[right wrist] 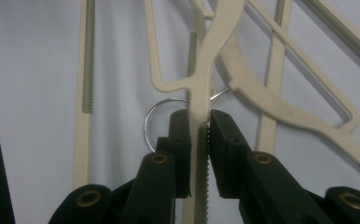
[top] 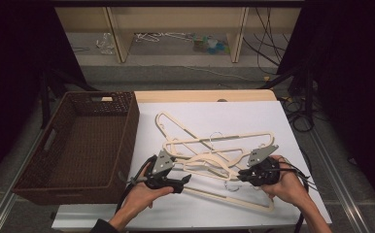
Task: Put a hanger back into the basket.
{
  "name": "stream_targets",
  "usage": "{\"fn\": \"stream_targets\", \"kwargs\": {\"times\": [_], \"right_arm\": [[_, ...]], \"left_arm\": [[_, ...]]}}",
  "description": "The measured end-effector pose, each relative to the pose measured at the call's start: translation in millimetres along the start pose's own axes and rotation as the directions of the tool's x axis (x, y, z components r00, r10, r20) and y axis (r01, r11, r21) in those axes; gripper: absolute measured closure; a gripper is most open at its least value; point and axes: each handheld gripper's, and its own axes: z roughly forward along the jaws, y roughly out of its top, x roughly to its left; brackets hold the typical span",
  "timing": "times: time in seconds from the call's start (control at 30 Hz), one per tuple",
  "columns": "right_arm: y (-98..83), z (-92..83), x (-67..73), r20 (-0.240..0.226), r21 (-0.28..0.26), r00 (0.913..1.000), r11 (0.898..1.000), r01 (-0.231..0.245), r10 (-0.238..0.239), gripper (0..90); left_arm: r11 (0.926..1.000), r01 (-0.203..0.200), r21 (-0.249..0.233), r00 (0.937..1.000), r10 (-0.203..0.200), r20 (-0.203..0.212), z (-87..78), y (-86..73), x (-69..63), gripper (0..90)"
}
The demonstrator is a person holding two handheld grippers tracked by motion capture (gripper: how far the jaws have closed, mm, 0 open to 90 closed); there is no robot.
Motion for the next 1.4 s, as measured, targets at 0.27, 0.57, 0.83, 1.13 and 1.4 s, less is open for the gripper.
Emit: {"fn": "stream_targets", "kwargs": {"times": [0.27,0.57,0.83,1.13,1.4], "right_arm": [[0.6,-3.2,3.4,0.009,-0.001,1.0,1.0,-0.001,0.001,79.7],[5.9,-9.0,9.5,0.029,0.006,0.9989,0.999,0.036,-0.037,79.7],[8.3,-12.2,12.7,0.03,0.008,0.9971,0.998,0.07,-0.07,79.7],[11.1,-14.2,16.5,0.02,0.005,0.9935,0.994,0.112,-0.112,79.6],[8.6,-18.5,17.2,0.013,-0.011,0.9842,0.984,0.177,-0.176,79.6]], "left_arm": [[0.9994,0.027,0.021,0.9996,-0.027,0.0,17.8,1.6,10.0,23.1],[0.999,-0.014,0.043,0.9996,0.013,0.024,33.9,9.3,11.1,29.2],[0.9973,-0.018,0.071,0.9986,0.014,0.051,46.7,15.0,12.7,34.5],[0.9964,-0.065,0.055,0.9849,0.056,0.164,52.5,29.2,8.5,55.6],[0.9922,-0.083,0.093,0.9544,0.053,0.294,41.7,37.7,11.5,65.7]]}}
